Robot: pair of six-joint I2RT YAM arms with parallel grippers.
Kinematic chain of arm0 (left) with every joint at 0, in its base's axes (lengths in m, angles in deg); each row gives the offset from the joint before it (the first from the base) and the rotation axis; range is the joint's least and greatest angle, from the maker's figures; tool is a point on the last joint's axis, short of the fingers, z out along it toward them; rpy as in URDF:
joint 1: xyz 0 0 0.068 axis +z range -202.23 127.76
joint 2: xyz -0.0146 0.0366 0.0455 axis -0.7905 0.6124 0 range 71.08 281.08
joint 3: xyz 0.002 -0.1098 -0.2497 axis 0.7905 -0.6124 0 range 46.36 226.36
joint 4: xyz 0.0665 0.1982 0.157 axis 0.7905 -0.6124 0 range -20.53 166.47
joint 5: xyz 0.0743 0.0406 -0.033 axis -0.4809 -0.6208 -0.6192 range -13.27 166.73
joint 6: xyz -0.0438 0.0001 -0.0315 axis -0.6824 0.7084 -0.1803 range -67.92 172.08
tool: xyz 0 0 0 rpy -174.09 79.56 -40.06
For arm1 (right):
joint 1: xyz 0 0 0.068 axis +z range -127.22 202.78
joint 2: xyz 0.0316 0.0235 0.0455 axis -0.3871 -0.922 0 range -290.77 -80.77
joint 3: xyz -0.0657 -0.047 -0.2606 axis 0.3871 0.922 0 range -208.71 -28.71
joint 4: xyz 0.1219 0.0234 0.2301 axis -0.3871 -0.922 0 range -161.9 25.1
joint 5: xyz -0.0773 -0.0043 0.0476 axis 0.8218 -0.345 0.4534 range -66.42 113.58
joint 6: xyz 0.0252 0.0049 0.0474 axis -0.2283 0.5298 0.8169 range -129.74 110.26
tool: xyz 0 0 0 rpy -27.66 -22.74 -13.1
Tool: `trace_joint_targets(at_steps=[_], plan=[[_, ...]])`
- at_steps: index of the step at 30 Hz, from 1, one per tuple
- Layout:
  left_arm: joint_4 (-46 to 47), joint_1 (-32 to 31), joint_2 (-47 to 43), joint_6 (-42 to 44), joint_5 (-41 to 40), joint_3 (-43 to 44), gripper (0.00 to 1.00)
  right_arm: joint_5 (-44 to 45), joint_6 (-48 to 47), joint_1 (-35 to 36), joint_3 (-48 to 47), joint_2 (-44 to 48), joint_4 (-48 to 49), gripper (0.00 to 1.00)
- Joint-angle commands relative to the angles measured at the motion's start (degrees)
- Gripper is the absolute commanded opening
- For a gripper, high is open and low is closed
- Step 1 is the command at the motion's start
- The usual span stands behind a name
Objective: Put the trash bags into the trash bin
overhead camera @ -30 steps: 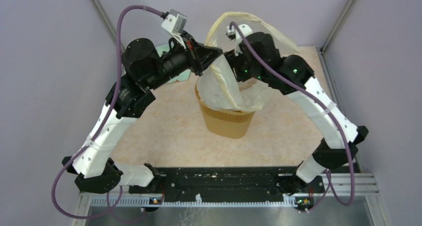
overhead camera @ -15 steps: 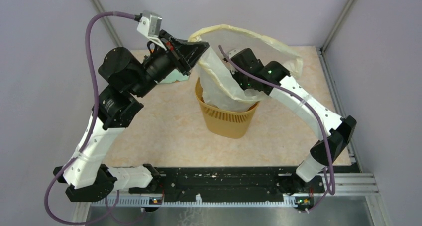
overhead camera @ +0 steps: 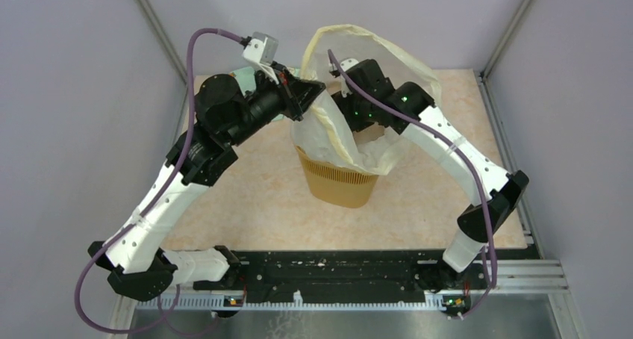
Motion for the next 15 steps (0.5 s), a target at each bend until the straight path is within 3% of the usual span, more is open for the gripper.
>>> trace_joint_targets(at_steps=[1, 6, 15], plan=[[4.29, 0.27, -0.35, -1.54, 1.42, -1.03, 0.0, -2.59, 3.15, -0.2, -1.93, -2.31, 5.27, 0.84], [4.36, 0.42, -1.08, -1.75, 1.03, -2.16, 0.0, -4.09, 3.61, -0.2, 3.19, -5.14, 9.04, 0.85], [1.29, 1.97, -3.01, -2.33, -3.09, -5.38, 0.0, 4.51, 3.41, -0.47, 13.51, -7.5, 9.52, 0.86]])
